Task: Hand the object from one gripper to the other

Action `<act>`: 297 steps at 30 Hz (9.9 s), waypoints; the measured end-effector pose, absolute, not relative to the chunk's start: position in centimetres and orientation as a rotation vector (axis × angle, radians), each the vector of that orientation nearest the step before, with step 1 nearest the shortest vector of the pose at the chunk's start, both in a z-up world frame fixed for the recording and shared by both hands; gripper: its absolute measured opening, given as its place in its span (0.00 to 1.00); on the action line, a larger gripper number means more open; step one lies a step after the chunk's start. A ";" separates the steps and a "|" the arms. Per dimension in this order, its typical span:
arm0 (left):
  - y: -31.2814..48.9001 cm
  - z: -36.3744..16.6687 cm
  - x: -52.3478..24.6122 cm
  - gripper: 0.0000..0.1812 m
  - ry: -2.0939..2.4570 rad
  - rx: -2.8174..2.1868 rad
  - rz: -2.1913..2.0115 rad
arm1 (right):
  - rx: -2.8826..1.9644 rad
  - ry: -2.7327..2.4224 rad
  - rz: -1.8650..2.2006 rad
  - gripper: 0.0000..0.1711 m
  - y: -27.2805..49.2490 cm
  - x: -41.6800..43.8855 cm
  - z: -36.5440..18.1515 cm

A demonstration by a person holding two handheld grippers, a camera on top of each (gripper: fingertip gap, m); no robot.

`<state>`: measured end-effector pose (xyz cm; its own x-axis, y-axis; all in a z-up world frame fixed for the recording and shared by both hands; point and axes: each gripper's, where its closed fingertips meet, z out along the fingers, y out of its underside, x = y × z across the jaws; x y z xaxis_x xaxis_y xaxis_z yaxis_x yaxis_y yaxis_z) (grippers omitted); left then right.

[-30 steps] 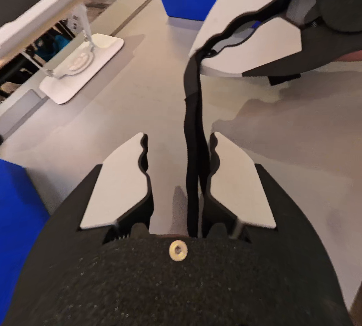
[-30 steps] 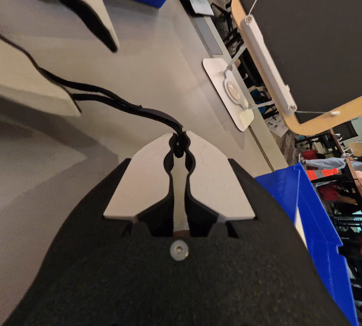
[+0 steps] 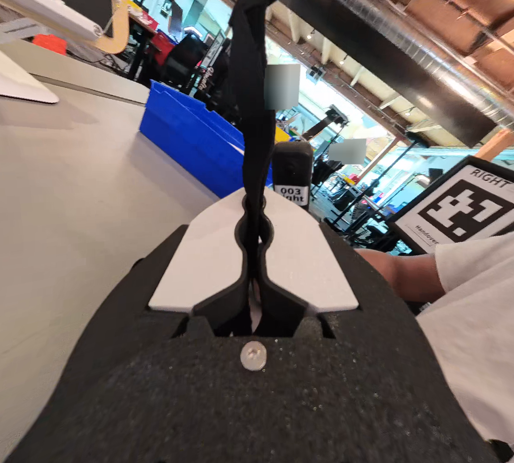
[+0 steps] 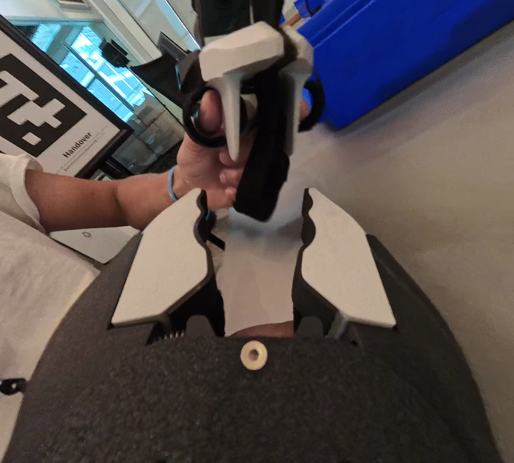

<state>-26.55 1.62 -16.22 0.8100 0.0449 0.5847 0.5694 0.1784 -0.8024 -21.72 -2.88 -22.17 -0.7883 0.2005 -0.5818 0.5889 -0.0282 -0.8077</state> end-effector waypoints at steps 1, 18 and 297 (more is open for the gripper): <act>1.9 -16.0 -26.2 0.01 -0.533 -1.347 -0.414 | 0.818 1.923 -1.900 0.38 -3.7 -21.5 -21.8; 1.4 -17.0 -26.5 0.26 -0.535 -1.460 -0.328 | 1.064 2.306 -2.006 0.01 6.4 -26.3 -18.0; 3.0 -18.5 -26.6 0.36 -0.049 -1.900 0.466 | 0.989 2.267 -2.194 0.20 7.1 -28.8 -19.8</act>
